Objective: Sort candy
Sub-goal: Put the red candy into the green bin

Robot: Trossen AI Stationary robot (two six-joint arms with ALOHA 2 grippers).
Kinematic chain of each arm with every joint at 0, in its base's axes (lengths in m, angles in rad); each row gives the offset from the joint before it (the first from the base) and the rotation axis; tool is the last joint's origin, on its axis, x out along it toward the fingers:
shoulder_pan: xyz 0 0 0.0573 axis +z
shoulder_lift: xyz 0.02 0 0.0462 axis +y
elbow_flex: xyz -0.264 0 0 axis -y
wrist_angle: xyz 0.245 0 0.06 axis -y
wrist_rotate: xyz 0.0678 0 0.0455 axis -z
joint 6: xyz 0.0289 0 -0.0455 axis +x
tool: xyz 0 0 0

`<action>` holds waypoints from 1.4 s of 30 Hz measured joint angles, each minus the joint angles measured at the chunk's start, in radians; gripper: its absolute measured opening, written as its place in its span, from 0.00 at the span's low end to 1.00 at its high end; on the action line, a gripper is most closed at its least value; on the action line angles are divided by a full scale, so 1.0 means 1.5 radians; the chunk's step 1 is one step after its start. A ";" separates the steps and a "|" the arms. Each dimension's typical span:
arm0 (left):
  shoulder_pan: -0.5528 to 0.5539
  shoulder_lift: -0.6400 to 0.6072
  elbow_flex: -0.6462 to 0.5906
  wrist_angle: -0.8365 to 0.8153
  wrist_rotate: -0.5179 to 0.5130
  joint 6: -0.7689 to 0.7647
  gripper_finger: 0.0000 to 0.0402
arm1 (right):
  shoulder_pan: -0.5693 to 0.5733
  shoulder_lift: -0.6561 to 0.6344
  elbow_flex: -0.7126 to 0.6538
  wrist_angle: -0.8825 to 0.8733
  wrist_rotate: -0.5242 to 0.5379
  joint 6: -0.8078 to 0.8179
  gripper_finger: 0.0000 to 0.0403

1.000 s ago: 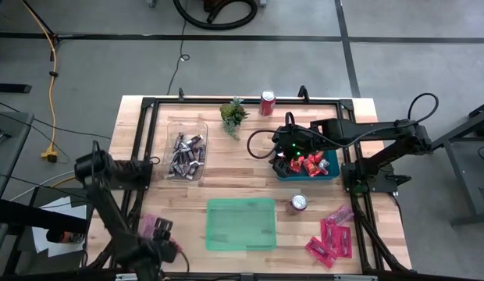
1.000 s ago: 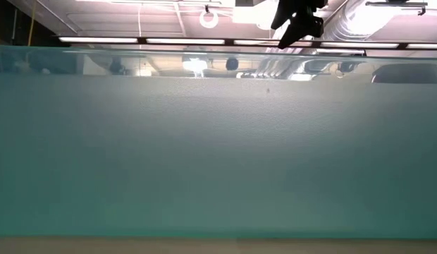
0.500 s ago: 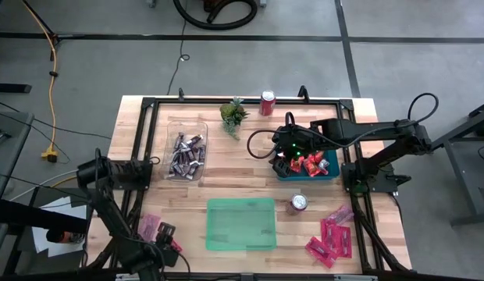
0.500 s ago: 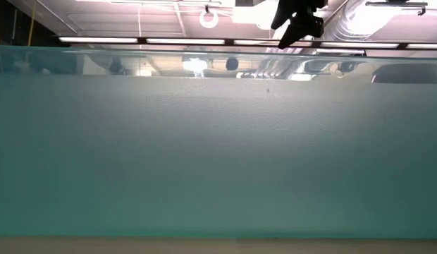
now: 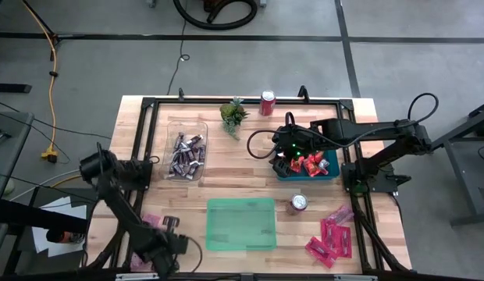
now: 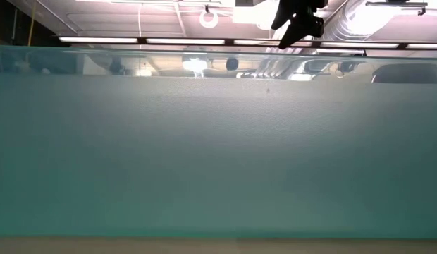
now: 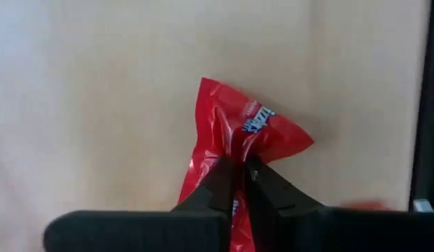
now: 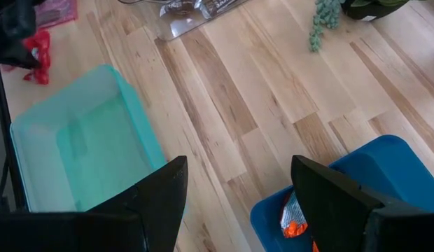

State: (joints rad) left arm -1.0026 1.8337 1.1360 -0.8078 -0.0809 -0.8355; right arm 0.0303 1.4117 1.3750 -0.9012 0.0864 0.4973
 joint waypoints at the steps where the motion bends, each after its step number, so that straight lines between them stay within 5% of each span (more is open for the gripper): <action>1: 0.008 -0.018 -0.002 -0.011 -0.005 -0.005 0.02 | 0.000 0.000 0.000 0.000 0.000 0.000 0.62; 6: 0.042 -0.175 0.001 -0.078 -0.098 -0.054 0.00 | 0.000 0.000 0.000 0.000 -0.004 -0.017 0.62; 10: 0.098 -0.324 0.001 -0.084 -0.276 -0.102 0.00 | 0.002 -0.012 0.012 -0.003 -0.023 -0.052 0.62; 14: 0.202 -0.413 0.001 0.025 -0.378 0.008 0.00 | 0.006 -0.050 0.023 0.003 -0.023 -0.051 0.62; 20: 0.362 -0.368 0.002 0.276 -0.287 0.302 0.00 | 0.007 -0.114 0.023 -0.009 -0.020 -0.015 0.62; 24: 0.410 -0.274 0.009 0.351 -0.192 0.384 0.00 | 0.007 -0.147 0.023 -0.031 -0.020 0.013 0.62; 31: 0.394 -0.119 0.030 0.368 -0.070 0.391 0.00 | 0.007 -0.172 0.023 -0.069 -0.020 0.030 0.62; 42: 0.352 0.020 0.031 0.357 -0.051 0.283 0.00 | 0.007 -0.164 0.023 -0.075 -0.020 0.014 0.62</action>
State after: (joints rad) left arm -0.4753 1.8637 1.1824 -0.2718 -0.1570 -0.4111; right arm 0.0402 1.1652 1.4101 -1.0130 0.0570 0.5188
